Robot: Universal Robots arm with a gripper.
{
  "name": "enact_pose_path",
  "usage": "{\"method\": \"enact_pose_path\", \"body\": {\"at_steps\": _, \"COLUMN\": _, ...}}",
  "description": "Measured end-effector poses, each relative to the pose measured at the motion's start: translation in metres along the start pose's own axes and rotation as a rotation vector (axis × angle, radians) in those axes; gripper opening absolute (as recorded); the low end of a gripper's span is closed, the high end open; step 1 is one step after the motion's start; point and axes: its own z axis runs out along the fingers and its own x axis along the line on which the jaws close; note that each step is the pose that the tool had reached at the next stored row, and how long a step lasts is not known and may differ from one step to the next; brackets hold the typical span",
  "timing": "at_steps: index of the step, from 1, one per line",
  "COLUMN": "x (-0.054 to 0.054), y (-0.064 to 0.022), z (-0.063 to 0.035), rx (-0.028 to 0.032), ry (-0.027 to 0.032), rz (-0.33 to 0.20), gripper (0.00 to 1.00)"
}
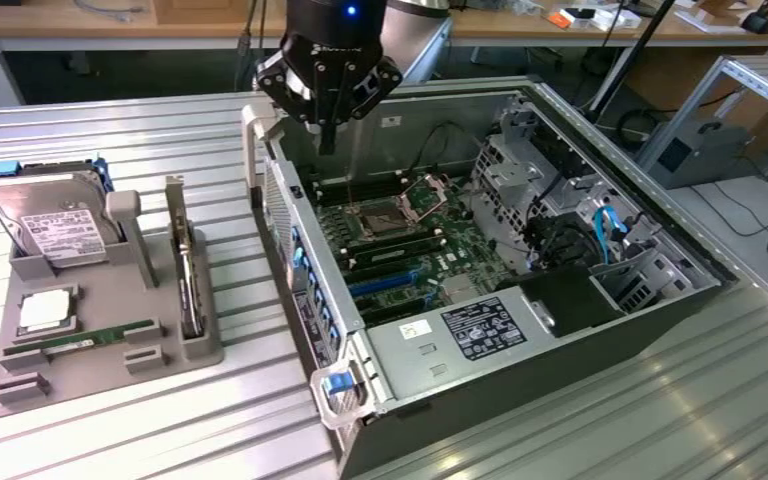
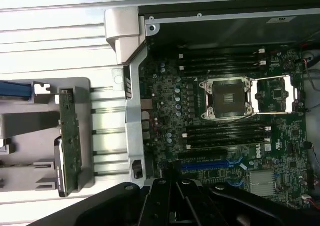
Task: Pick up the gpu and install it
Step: 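Reach for the gpu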
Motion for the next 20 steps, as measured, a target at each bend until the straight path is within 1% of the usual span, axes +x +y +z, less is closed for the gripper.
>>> {"method": "enact_pose_path", "body": {"at_steps": 20, "x": 0.016, "y": -0.0012, "z": -0.0005, "rx": 0.0001, "ry": 0.0001, "rz": 0.0, "gripper": 0.11}}
